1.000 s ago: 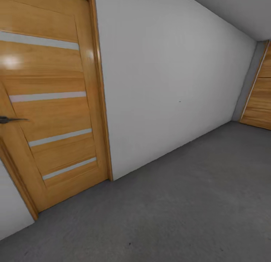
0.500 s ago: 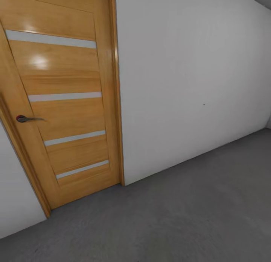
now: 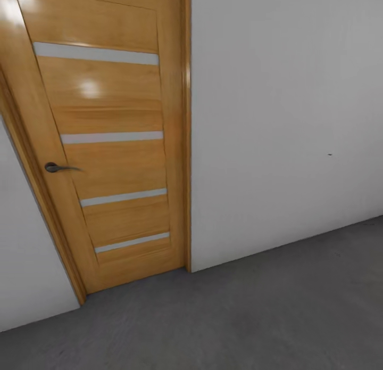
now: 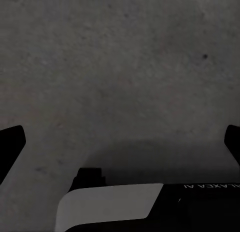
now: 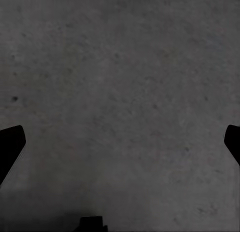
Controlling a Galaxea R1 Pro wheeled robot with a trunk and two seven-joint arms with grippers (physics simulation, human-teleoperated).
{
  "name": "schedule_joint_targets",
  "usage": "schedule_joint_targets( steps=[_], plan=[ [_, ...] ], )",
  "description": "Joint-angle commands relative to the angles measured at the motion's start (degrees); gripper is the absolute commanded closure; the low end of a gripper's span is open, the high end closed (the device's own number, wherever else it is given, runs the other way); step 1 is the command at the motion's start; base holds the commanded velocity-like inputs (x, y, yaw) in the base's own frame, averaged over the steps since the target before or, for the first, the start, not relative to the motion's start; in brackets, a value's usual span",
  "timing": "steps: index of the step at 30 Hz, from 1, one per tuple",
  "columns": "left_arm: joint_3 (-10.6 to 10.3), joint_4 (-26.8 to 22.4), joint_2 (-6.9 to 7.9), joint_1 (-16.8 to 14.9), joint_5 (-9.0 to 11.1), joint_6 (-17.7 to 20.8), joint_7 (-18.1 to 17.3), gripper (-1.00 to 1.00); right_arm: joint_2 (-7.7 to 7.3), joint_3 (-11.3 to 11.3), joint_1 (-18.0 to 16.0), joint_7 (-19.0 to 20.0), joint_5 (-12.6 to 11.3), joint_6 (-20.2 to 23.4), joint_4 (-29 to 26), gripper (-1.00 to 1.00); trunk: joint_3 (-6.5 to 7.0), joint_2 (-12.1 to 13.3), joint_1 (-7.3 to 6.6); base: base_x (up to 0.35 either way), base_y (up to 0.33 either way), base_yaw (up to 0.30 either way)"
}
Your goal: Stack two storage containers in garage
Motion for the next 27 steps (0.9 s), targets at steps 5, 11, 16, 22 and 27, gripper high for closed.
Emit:
schedule_joint_targets(
  steps=[5, 11, 16, 22, 27],
  plan=[
    [0.0, -0.2, -0.04, 0.0, 0.0, 0.4, 0.0, -1.00, -0.01, 0.1, 0.0, -0.1, 0.0, -0.2, 0.0, -1.00, -0.05, 0.0, 0.03, 0.325, -0.154, 0.298],
    [0.0, -0.2, -0.06, 0.0, 0.0, 0.4, 0.0, -1.00, -0.01, 0.1, 0.0, -0.1, 0.0, -0.2, 0.0, -1.00, -0.05, 0.0, 0.03, 0.325, -0.157, 0.298],
    [0.0, -0.2, -0.03, 0.1, 0.0, 0.4, 0.0, -1.00, -0.01, 0.1, 0.0, -0.1, 0.0, -0.2, 0.0, -1.00, -0.05, 0.0, 0.03, 0.325, -0.153, 0.298],
    [0.0, -0.2, -0.02, 0.1, 0.0, 0.4, 0.0, -1.00, -0.01, 0.1, 0.0, -0.1, 0.0, -0.2, 0.0, -1.00, -0.05, 0.0, 0.03, 0.325, -0.126, 0.299],
    [0.0, -0.2, -0.02, 0.0, 0.0, 0.4, 0.0, -1.00, -0.01, 0.1, 0.0, -0.1, 0.0, -0.2, 0.0, -1.00, -0.05, 0.0, 0.03, 0.325, -0.068, 0.299]
  ],
)
